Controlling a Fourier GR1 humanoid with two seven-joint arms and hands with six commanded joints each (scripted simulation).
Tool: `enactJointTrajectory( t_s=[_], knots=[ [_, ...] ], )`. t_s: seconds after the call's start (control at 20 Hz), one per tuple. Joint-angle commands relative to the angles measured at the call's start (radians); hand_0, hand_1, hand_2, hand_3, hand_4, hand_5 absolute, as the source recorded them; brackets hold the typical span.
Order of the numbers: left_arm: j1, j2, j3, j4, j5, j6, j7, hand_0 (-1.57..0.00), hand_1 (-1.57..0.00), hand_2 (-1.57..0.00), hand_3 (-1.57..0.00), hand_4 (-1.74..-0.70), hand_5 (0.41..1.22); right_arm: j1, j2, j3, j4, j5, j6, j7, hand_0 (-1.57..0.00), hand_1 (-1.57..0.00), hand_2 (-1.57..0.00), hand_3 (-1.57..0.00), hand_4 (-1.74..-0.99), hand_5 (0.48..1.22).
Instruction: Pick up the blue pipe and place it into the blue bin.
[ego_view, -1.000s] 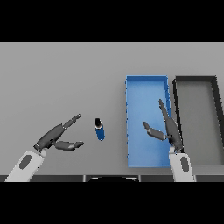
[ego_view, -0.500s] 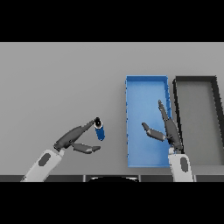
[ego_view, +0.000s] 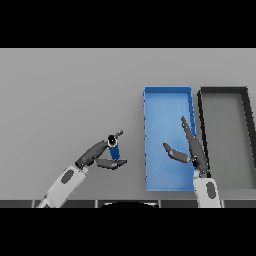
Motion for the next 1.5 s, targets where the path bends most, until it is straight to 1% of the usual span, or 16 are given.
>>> enactJointTrajectory(
  t_s=[0.0,0.05,0.15,0.2,0.25,0.3,0.4,0.5,0.6,0.7,0.8,1.05,1.1,1.3,1.4,1.45],
  knots=[
    [-0.004,-0.016,-0.005,0.011,-0.001,-0.001,-0.017,0.00,0.00,-0.02,0.00,-1.10,0.517,-0.001,-0.015,-0.010,-0.007,-0.004,0.003,0.006,0.00,0.00,0.00,0.00,-1.195,0.548],
    [-0.004,-0.024,0.002,0.018,0.019,-0.015,-0.043,0.00,0.00,-0.05,-0.02,-1.12,0.543,-0.014,-0.022,-0.020,0.009,-0.008,0.003,0.016,0.00,0.00,0.00,0.00,-1.192,0.549],
    [-0.002,-0.049,0.013,0.013,0.065,-0.029,-0.030,0.00,-0.04,-0.17,-0.11,-1.18,0.601,-0.009,-0.021,-0.014,0.007,0.001,0.001,0.004,0.00,0.00,0.00,0.00,-1.186,0.554],
    [-0.001,-0.069,0.013,0.017,0.081,-0.032,-0.023,0.00,-0.12,-0.27,-0.20,-1.22,0.635,-0.014,-0.017,-0.012,-0.001,0.001,-0.002,0.010,0.00,0.00,0.00,0.00,-1.188,0.556],
    [-0.001,-0.080,0.016,0.026,0.092,-0.037,-0.031,-0.04,-0.25,-0.42,-0.35,-1.27,0.675,-0.015,-0.011,-0.011,0.000,-0.006,0.001,0.007,0.00,0.00,0.00,0.00,-1.196,0.560],
    [0.002,-0.085,0.024,0.026,0.109,-0.041,-0.029,-0.18,-0.41,-0.58,-0.59,-1.30,0.784,-0.015,-0.010,-0.010,0.006,0.001,-0.004,0.015,0.00,0.00,0.00,0.00,-1.192,0.560],
    [0.011,-0.106,0.016,0.020,0.103,-0.023,-0.029,-0.65,-0.83,-0.94,-0.91,-1.45,0.941,-0.010,-0.006,-0.009,0.002,0.003,-0.009,0.009,0.00,0.00,0.00,0.00,-1.189,0.562],
    [0.006,-0.116,0.016,0.028,0.099,-0.023,-0.042,-0.98,-1.10,-1.16,-1.11,-1.55,1.042,-0.015,-0.013,-0.012,0.004,0.006,-0.008,0.007,0.00,0.00,0.00,0.00,-1.182,0.562],
    [0.013,-0.120,-0.005,0.019,0.094,-0.021,-0.060,-1.19,-1.27,-1.31,-1.26,-1.62,1.106,-0.001,-0.013,-0.010,-0.008,-0.002,-0.002,0.003,0.00,0.00,0.00,0.00,-1.178,0.561],
    [0.013,-0.104,-0.012,0.009,0.077,-0.013,-0.062,-1.33,-1.38,-1.40,-1.37,-1.56,1.148,0.002,-0.017,-0.011,-0.002,0.007,-0.005,0.011,0.00,0.00,0.00,0.00,-1.176,0.559],
    [0.008,-0.123,-0.023,0.017,0.050,0.010,-0.073,-1.42,-1.45,-1.46,-1.44,-1.52,1.174,-0.011,-0.019,-0.013,-0.009,0.001,-0.002,0.023,0.00,0.00,0.00,0.00,-1.174,0.558],
    [0.000,-0.153,-0.007,-0.060,0.054,0.013,-0.135,-1.52,-1.53,-1.54,-1.53,-1.48,1.206,-0.019,-0.013,-0.003,0.005,0.019,-0.009,0.032,0.00,0.00,0.00,0.00,-1.154,0.550],
    [-0.019,-0.164,0.002,-0.069,0.059,0.012,-0.133,-1.53,-1.54,-1.54,-1.54,-1.48,1.209,-0.017,-0.020,-0.011,0.004,0.015,-0.007,0.016,0.00,0.00,0.00,0.00,-1.151,0.550],
    [-0.027,-0.178,-0.005,-0.143,0.045,0.015,-0.086,-1.55,-1.56,-1.56,-1.56,-1.47,1.216,-0.021,-0.026,-0.010,0.013,0.024,-0.008,0.021,0.00,0.00,0.00,0.00,-1.135,0.559],
    [-0.054,-0.186,0.000,-0.150,0.037,0.005,-0.060,-1.56,-1.56,-1.56,-1.56,-1.47,1.218,0.004,-0.023,-0.004,0.008,0.037,-0.013,-0.001,0.00,0.00,0.00,0.00,-1.128,0.564],
    [-0.068,-0.193,0.002,-0.153,0.035,0.003,-0.031,-1.56,-1.56,-1.57,-1.56,-1.47,1.218,-0.017,-0.025,-0.010,0.015,0.034,-0.015,0.017,0.00,0.00,0.00,0.00,-1.126,0.567]
  ],
)
